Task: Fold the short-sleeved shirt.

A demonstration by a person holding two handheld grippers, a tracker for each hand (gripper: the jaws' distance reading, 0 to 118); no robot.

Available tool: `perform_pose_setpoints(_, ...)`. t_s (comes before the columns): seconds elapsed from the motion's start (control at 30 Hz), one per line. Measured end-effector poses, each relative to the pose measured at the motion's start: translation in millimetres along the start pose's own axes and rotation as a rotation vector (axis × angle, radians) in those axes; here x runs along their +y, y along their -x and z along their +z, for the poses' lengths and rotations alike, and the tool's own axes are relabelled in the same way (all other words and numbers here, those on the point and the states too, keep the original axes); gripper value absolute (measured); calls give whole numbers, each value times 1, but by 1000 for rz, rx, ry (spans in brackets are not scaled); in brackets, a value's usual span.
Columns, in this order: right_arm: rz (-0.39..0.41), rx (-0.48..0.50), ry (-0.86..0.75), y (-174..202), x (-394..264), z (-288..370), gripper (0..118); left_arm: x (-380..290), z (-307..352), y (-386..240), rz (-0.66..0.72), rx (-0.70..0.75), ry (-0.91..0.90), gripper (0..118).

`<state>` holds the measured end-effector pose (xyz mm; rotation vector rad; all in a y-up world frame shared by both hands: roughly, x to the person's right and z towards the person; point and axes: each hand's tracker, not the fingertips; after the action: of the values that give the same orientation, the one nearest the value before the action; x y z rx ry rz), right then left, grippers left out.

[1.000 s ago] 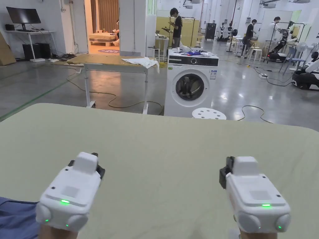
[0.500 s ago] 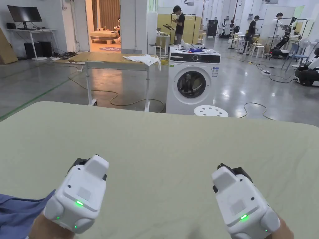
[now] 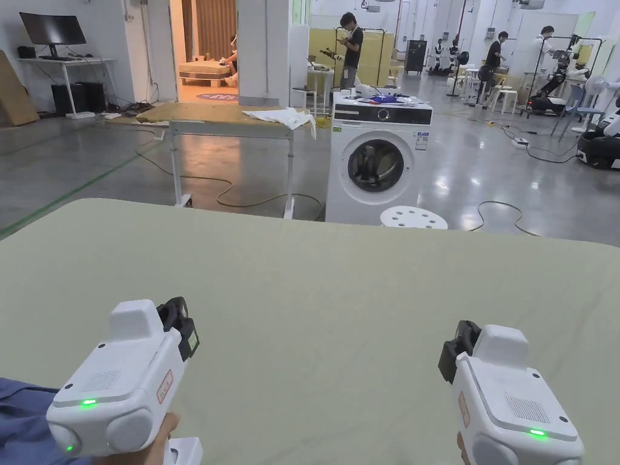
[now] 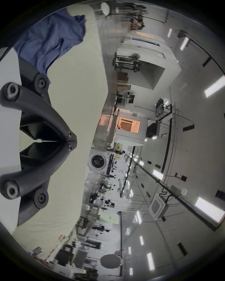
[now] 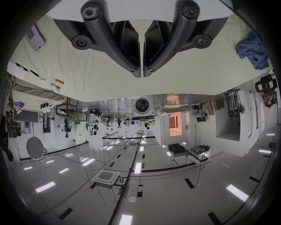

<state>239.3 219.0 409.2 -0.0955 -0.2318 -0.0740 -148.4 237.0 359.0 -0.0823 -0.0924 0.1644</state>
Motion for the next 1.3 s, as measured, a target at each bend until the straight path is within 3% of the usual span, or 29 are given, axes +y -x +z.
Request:
perform_pose_setpoints(0.2,-5,2,29,7,6,1,2,7,2,4,-142,17,103,0)
perform_pose_setpoints(0.33,21,19,48,17,6,-1,2,8,9,28,-123,42,160,0)
perform_pose_setpoints(0.57,68,79,79,39,-2,-7,2,19,33,123,0,148,355,0)
perform_pose_setpoints(0.8,123,128,120,59,-19,-15,2,16,43,229,-6,329,516,0)
perform_pose_setpoints(0.9,128,140,137,63,-26,-20,2,5,30,270,37,379,628,6)
perform_pose_setpoints(1.0,125,147,159,66,-30,-22,2,-18,11,291,-28,366,764,12)
perform_pose_setpoints(1.03,125,149,162,67,-32,-22,2,-24,6,295,-30,349,801,27)
perform_pose_setpoints(1.13,143,150,175,68,-36,-23,2,-43,-5,302,39,269,864,89)
perform_pose_setpoints(1.2,160,145,183,68,-39,-24,2,-55,-8,295,55,256,897,95)
perform_pose_setpoints(1.3,202,137,183,67,-42,-24,2,-71,-21,297,-72,306,885,96)
